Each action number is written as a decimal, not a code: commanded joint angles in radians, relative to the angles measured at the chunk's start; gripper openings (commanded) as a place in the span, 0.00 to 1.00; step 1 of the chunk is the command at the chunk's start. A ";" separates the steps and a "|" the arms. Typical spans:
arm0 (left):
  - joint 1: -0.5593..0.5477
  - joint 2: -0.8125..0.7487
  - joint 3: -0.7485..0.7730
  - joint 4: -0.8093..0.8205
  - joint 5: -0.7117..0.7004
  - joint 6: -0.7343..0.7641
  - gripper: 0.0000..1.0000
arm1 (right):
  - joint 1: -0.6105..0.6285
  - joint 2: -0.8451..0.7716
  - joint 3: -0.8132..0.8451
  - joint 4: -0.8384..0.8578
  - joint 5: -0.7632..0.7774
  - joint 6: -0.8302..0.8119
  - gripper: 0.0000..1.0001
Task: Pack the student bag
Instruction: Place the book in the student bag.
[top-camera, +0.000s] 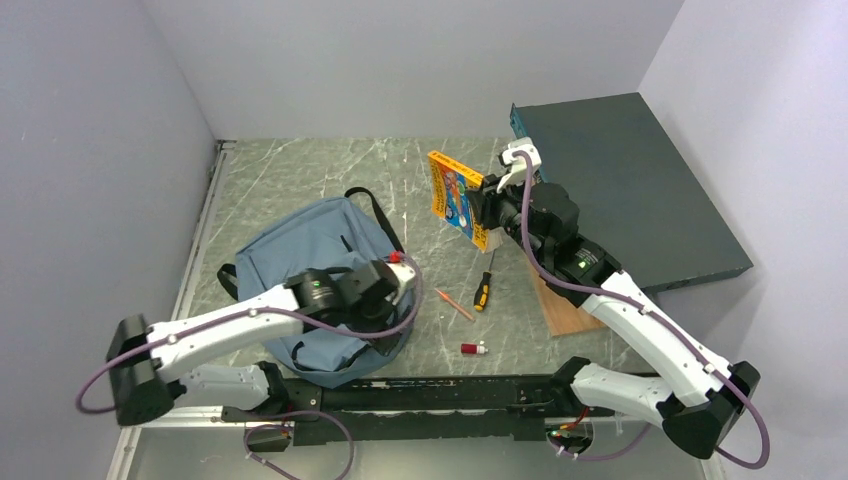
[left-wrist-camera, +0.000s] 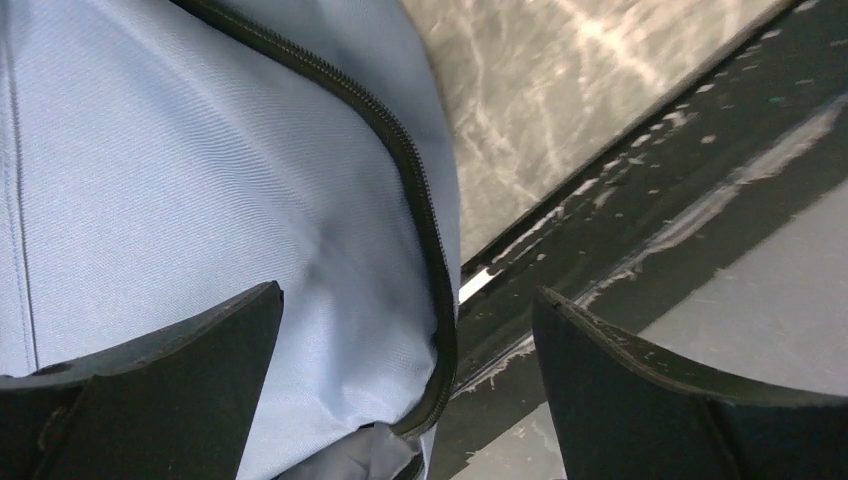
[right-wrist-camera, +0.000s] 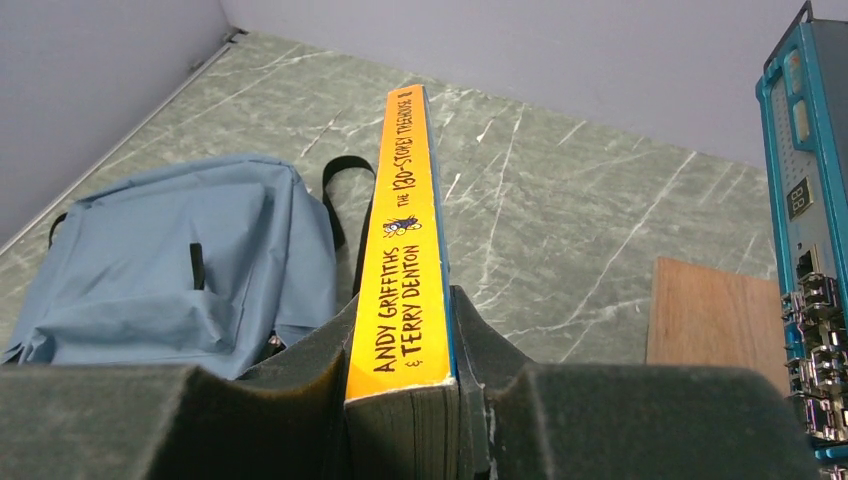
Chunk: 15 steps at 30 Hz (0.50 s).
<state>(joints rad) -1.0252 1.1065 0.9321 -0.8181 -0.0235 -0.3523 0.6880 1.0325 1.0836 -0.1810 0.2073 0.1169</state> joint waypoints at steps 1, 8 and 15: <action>-0.105 0.153 0.082 -0.137 -0.261 -0.171 0.99 | -0.003 -0.039 0.014 0.115 0.016 0.031 0.00; -0.101 0.267 0.132 -0.203 -0.475 -0.248 0.26 | -0.006 -0.031 0.037 0.048 0.041 0.038 0.00; 0.180 0.180 0.096 0.033 -0.331 -0.071 0.00 | -0.007 -0.010 0.013 0.003 0.152 0.058 0.00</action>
<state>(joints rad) -1.0145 1.3659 1.0283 -0.9752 -0.3824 -0.5148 0.6876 1.0298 1.0824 -0.2321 0.2676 0.1436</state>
